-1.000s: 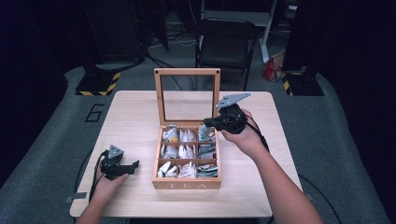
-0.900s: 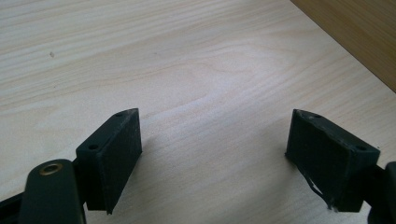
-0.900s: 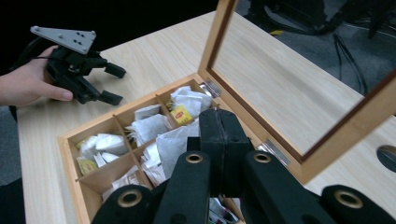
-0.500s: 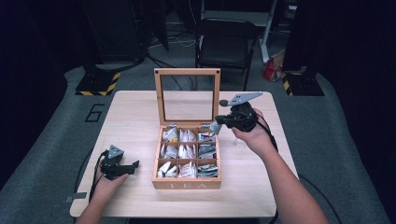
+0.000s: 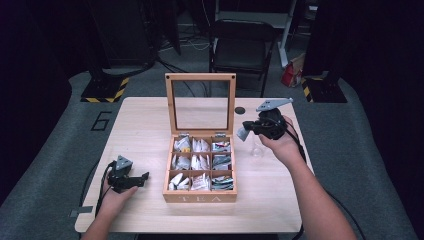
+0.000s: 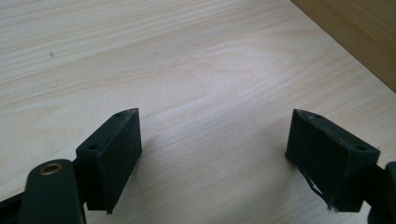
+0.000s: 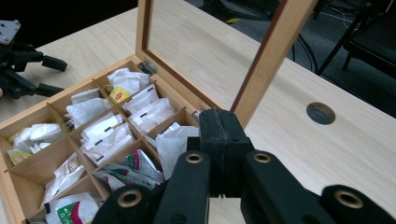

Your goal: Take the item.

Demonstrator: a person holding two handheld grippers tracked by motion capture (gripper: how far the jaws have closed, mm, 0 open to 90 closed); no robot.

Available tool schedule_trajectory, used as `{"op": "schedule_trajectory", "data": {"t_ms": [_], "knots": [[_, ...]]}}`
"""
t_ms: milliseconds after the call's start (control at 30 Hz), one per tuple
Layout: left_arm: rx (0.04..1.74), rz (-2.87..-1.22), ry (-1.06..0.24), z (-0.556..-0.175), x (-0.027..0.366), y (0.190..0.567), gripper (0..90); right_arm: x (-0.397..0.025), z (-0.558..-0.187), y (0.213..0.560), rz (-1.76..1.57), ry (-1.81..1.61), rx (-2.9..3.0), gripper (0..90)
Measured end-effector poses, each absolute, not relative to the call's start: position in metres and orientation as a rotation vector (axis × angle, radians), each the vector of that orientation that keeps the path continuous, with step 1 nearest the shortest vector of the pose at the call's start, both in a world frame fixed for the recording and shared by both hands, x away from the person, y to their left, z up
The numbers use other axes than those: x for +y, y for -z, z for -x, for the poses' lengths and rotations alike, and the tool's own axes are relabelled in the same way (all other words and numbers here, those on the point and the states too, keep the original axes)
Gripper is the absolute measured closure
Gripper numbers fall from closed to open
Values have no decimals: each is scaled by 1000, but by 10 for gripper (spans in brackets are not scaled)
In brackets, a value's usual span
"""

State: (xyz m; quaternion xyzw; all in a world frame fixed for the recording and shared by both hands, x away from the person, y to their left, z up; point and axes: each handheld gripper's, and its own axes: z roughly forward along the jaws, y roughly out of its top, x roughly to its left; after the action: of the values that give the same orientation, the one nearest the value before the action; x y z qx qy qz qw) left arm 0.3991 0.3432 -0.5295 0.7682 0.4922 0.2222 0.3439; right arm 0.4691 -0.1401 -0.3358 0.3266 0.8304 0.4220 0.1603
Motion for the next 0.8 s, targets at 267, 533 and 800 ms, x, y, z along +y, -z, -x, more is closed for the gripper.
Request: {"op": "schedule_trajectory", "data": {"t_ms": [267,533,800], "knots": [[1277,-1996,-579,-399,343,530,178,-150,-473,341,-958,-1166,2355,900],[1278,-1996,-578,-399,343,530,178,-167,-480,352,-1046,-1145,2312,900],[1277,-1996,-579,-399,343,530,178,-181,-484,366,-1105,-1122,2286,900]]}}
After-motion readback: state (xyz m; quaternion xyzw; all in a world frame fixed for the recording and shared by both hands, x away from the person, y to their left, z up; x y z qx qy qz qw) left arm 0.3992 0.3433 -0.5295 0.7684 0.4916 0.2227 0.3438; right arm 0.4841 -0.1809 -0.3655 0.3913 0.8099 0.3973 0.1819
